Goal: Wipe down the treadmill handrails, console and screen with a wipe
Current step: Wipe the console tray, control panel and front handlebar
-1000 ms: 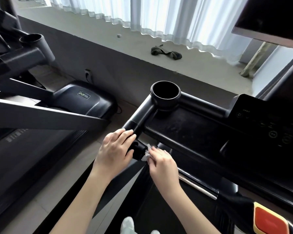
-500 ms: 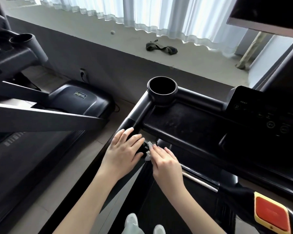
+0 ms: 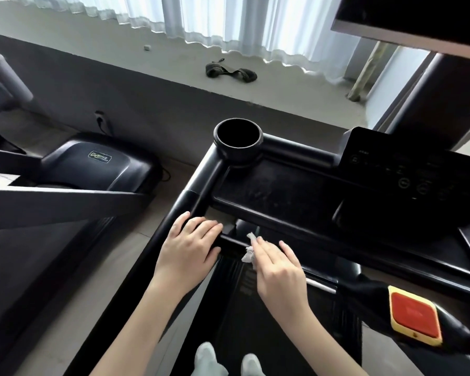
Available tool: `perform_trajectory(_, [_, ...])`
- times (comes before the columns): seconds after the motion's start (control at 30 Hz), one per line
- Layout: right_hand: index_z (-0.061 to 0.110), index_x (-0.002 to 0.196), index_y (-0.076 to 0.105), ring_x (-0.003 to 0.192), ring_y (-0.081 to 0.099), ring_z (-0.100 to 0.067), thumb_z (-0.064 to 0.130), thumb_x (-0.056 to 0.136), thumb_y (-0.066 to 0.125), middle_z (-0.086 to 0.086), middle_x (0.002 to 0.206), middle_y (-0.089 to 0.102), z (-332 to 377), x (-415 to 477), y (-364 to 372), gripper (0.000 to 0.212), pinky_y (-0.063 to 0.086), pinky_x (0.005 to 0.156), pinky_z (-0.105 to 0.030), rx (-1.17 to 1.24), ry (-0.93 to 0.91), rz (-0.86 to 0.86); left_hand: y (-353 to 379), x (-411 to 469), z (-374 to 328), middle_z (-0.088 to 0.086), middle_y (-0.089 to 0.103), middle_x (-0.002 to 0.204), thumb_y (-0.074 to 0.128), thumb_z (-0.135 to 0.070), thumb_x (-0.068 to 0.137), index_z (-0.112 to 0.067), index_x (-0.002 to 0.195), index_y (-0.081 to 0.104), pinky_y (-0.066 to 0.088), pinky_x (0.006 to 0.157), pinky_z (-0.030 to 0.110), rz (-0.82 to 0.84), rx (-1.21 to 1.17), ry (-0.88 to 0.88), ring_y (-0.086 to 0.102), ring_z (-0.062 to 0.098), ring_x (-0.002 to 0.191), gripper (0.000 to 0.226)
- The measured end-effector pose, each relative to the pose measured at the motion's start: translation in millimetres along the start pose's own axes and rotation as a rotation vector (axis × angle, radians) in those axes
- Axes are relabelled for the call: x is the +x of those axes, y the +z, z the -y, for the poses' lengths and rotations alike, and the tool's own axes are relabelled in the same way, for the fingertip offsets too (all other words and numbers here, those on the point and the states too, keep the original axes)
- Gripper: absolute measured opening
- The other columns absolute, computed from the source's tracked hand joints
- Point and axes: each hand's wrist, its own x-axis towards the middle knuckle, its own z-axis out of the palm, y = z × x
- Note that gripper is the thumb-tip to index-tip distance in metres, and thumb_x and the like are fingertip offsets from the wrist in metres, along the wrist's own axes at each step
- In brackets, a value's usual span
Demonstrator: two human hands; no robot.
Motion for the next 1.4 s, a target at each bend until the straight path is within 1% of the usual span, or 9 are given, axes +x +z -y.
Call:
perform_trajectory(0.1, [0.006,0.114,0.070,0.102,0.069,-0.015,0.015,0.091,0.044,-0.006,0.109,0.072,15,8,12,0.037,0.043,0.102,-0.032,-0.008,0.059,0.002,-1,2,-1,-0.002,0.070,0.112,0.040,-0.038,0.082,-0.016,0.113,0.071,0.028,0.108,0.042,0.005,0.009,-0.006,0.064,0.021,0.107,0.049])
perform_trajectory(0.27, [0.006,0.123,0.065,0.106,0.066,-0.014,0.012,0.091,0.049,-0.005,0.117,0.069,6,-1,5,0.036,0.040,0.105,-0.039,-0.073,-0.034,0.008,-1,0,-2,-0.001,0.069,0.112,0.040,-0.037,0.084,-0.015,0.114,0.070,0.028,0.109,0.044,0.031,0.022,0.000,0.064,0.022,0.107,0.048])
perform_trajectory(0.43, [0.004,0.105,0.072,0.089,0.070,-0.017,0.017,0.093,0.042,-0.005,0.099,0.073,13,4,9,0.035,0.036,0.104,-0.039,-0.106,0.133,-0.067,1,1,-2,0.000,0.068,0.111,0.039,-0.040,0.085,-0.019,0.117,0.068,0.028,0.108,0.046,0.044,0.032,0.005,0.063,0.024,0.106,0.048])
perform_trajectory(0.63, [0.004,0.114,0.069,0.098,0.068,-0.017,0.018,0.095,0.043,-0.005,0.107,0.071,8,-4,5,0.035,0.038,0.103,-0.037,-0.140,0.066,-0.028,4,0,-2,0.001,0.068,0.109,0.037,-0.039,0.085,-0.018,0.115,0.069,0.027,0.108,0.048,0.032,0.024,0.015,0.062,0.026,0.105,0.049])
perform_trajectory(0.8, [0.003,0.106,0.071,0.093,0.069,-0.021,0.016,0.094,0.044,-0.006,0.101,0.072,22,0,16,0.033,0.038,0.101,-0.036,-0.148,0.192,-0.082,4,1,-3,0.001,0.068,0.108,0.037,-0.039,0.084,-0.017,0.114,0.070,0.026,0.108,0.047,0.032,0.009,-0.003,0.062,0.026,0.105,0.049])
perform_trajectory(0.97, [0.004,0.121,0.066,0.105,0.066,-0.018,0.018,0.095,0.046,-0.007,0.115,0.069,1,-15,3,0.036,0.038,0.104,-0.039,-0.189,0.041,-0.052,3,3,-12,0.000,0.068,0.104,0.038,-0.044,0.082,-0.015,0.110,0.071,0.021,0.109,0.048,0.016,-0.061,-0.059,0.063,0.026,0.106,0.051])
perform_trajectory(1.13, [0.002,0.115,0.068,0.101,0.067,-0.020,0.017,0.092,0.046,-0.007,0.110,0.071,8,-11,6,0.035,0.033,0.107,-0.040,-0.169,0.171,-0.076,10,5,-32,-0.002,0.070,0.103,0.038,-0.044,0.084,-0.015,0.110,0.071,0.020,0.106,0.042,0.048,-0.129,-0.051,0.064,0.028,0.108,0.051])
perform_trajectory(1.27, [0.003,0.125,0.063,0.111,0.063,-0.019,0.015,0.092,0.048,-0.008,0.122,0.066,-1,-21,-3,0.038,0.036,0.106,-0.040,-0.170,0.046,-0.002,13,3,-37,-0.001,0.070,0.105,0.039,-0.044,0.084,-0.015,0.112,0.070,0.020,0.106,0.040,0.038,-0.155,-0.069,0.062,0.029,0.112,0.052])
perform_trajectory(1.4, [0.004,0.119,0.067,0.101,0.067,-0.018,0.020,0.094,0.042,-0.005,0.111,0.070,-24,-27,-17,0.039,0.033,0.108,-0.040,-0.157,0.168,-0.021,11,3,-37,-0.002,0.069,0.103,0.039,-0.046,0.084,-0.015,0.108,0.070,0.020,0.105,0.039,0.025,-0.187,-0.092,0.062,0.030,0.112,0.050])
